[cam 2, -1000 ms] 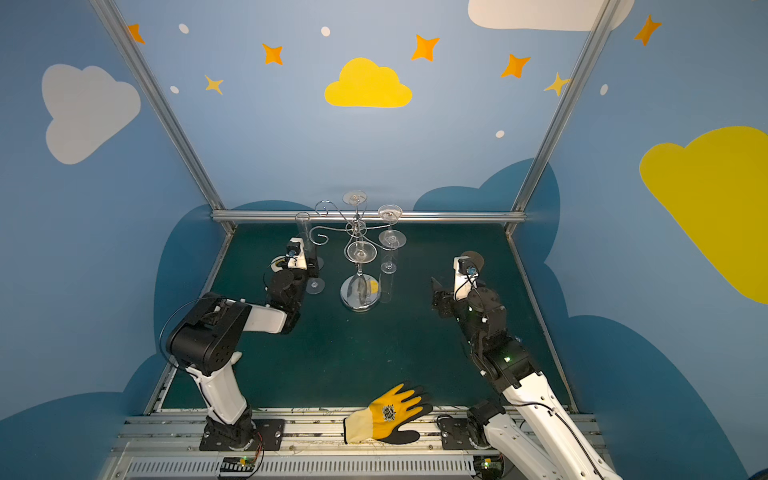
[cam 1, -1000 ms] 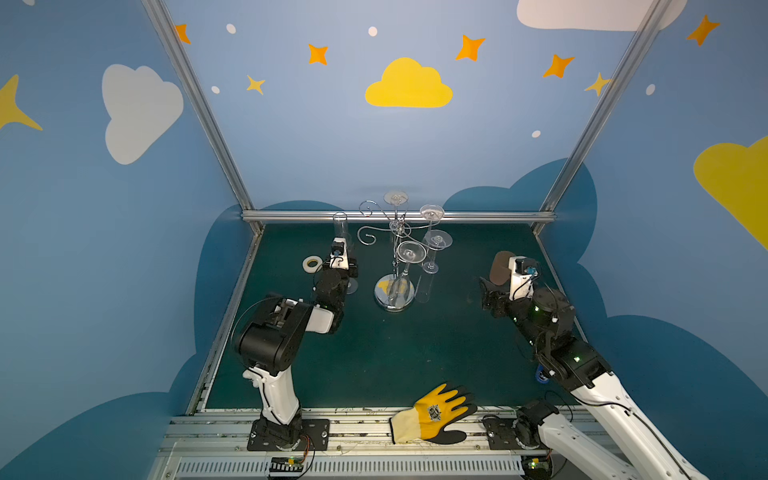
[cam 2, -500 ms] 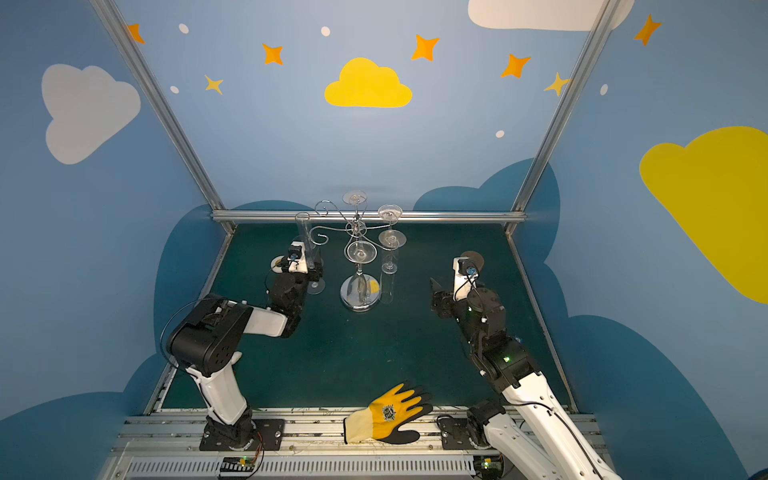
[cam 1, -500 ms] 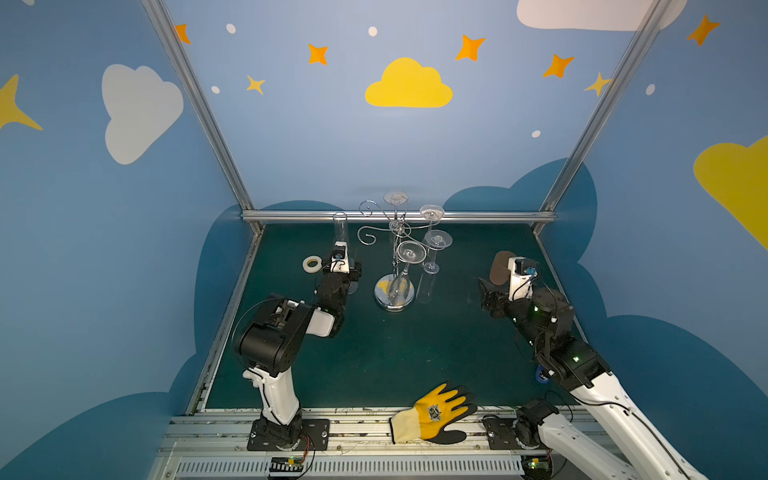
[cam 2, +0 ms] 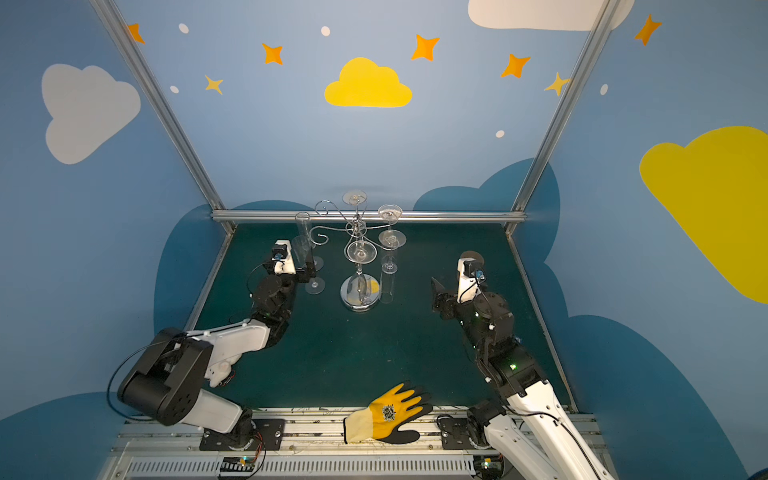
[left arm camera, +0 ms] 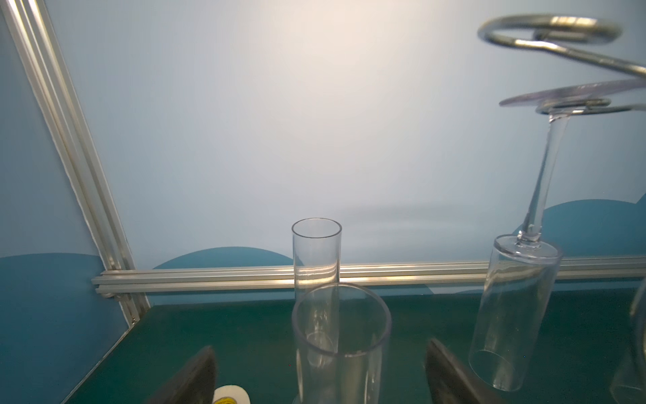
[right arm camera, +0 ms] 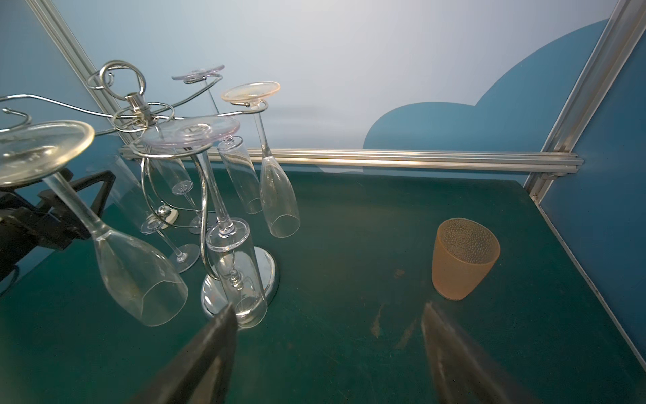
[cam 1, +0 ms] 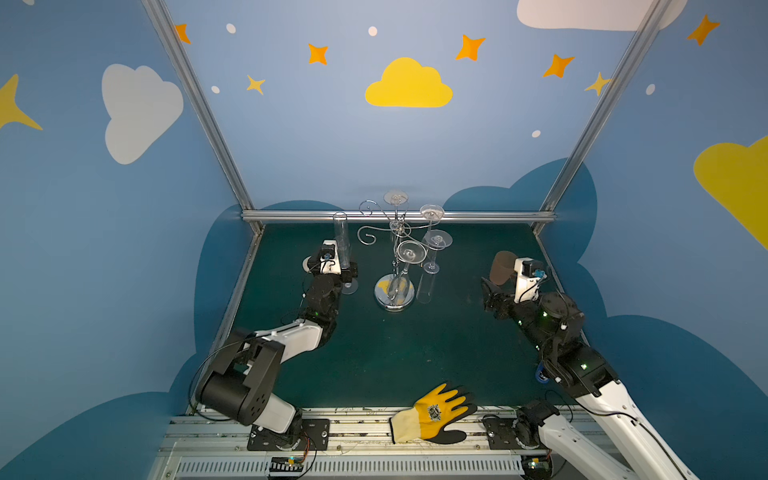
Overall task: Take the wine glass off the wine glass rack
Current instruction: 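Raise the right gripper toward a hanging glass on the rack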
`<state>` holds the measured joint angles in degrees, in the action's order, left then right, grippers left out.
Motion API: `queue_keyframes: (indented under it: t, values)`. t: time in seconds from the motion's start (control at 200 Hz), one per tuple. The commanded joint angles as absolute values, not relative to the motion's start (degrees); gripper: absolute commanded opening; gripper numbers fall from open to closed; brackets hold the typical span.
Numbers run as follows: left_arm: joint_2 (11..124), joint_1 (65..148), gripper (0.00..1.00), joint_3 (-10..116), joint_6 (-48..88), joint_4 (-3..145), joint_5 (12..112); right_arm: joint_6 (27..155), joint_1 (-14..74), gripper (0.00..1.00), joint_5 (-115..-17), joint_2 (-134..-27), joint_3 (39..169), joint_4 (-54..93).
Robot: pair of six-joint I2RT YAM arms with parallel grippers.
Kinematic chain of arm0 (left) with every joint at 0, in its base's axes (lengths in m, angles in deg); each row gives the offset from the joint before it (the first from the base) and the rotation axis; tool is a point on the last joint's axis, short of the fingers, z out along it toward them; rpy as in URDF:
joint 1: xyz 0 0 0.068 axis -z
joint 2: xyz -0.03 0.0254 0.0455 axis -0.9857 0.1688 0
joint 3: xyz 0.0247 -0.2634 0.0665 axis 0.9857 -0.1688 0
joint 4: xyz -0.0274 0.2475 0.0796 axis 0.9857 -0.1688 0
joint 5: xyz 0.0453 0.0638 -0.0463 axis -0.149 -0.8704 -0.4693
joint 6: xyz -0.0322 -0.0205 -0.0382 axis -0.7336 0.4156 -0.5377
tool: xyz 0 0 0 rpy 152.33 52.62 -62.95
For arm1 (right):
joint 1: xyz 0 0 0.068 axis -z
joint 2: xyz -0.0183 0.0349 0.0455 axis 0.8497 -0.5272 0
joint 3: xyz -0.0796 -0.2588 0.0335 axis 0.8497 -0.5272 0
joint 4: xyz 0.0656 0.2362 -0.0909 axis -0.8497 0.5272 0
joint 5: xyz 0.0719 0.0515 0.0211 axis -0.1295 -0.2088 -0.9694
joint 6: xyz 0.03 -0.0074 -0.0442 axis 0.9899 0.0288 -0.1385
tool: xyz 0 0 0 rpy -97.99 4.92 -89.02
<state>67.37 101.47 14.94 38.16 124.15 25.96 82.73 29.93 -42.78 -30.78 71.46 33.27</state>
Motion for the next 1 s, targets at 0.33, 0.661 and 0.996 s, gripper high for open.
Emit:
queue_keyframes:
  t: [0.33,0.661,0.996]
  values:
    - [31.49,101.32,0.94,15.93,25.27,70.63,34.92,96.97,30.11,0.81,-53.26,-37.61,81.02,36.19]
    - [18.28,101.25,0.96,13.35,17.68,60.84,38.39,111.01,29.98,0.77,-72.11,-48.63,90.82,32.68]
    - [16.86,101.23,0.95,12.74,13.39,58.87,42.59,127.88,28.27,0.69,-81.05,-54.34,91.21,22.57]
